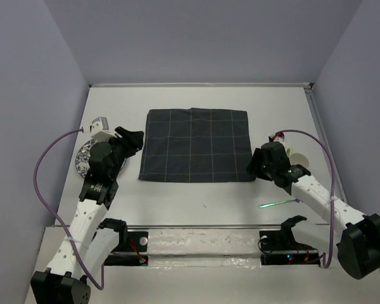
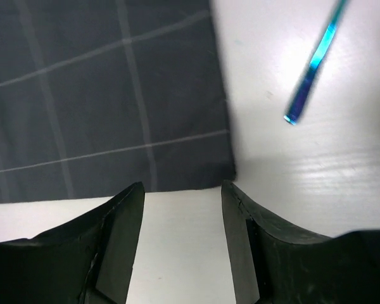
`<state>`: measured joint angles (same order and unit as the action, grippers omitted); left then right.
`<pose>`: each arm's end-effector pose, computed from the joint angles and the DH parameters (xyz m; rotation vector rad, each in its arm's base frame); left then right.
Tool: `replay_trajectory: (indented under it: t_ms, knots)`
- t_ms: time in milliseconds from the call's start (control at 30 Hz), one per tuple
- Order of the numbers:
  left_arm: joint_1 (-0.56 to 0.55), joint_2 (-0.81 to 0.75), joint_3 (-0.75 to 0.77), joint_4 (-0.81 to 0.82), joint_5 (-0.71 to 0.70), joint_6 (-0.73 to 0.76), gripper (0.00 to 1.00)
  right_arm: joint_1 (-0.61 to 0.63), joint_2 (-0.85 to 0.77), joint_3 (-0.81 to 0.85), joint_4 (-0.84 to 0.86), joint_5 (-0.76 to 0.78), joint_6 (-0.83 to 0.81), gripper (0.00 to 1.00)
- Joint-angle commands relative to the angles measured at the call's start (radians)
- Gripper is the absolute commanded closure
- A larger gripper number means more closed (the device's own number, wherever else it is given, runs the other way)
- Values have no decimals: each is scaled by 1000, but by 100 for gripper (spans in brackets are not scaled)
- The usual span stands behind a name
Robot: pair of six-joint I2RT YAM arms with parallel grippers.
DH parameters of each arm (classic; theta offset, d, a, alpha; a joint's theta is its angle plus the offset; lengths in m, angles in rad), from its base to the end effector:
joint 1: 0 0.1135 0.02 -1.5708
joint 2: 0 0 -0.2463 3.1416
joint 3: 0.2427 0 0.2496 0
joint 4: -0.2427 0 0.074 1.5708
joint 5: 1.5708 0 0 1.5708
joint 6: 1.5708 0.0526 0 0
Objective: Set the dinner table for one person
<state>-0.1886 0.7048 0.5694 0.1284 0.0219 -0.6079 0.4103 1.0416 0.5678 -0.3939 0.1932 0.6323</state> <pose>0.2032 -0.0400 0.2989 -0.3188 1.5825 -0.6379 0.2056 0.0784 0.1731 0.3550 2.4050 0.2396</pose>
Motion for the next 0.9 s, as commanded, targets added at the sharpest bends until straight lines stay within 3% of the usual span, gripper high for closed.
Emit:
replay_trajectory:
  t_ms: [0,100,233,400,433,567,733,867]
  knots:
    - [-2,-7,84,-19,-23,66,41,25,12,136,61,-161,-123,46]
    - [0,-22,43,-19,-73,27,41,129,101,161,214,-228,-118,71]
    - [27,-44,-6,-68,-114,-38,45,257,357,254,355,-239,-111,100]
    - [179,-8,-31,-173,-45,-55,46,355,512,336,461,-273,-115,100]
    - [272,-7,-39,-185,14,-58,46,364,527,343,467,-271,-118,100]
    - [441,19,-55,-307,53,-58,47,386,545,314,500,-276,-109,100]
    - [482,76,-14,-447,-134,-144,50,386,509,267,527,-276,-103,100]
    - [518,119,-11,-478,-198,-167,43,386,482,253,529,-271,-111,100]
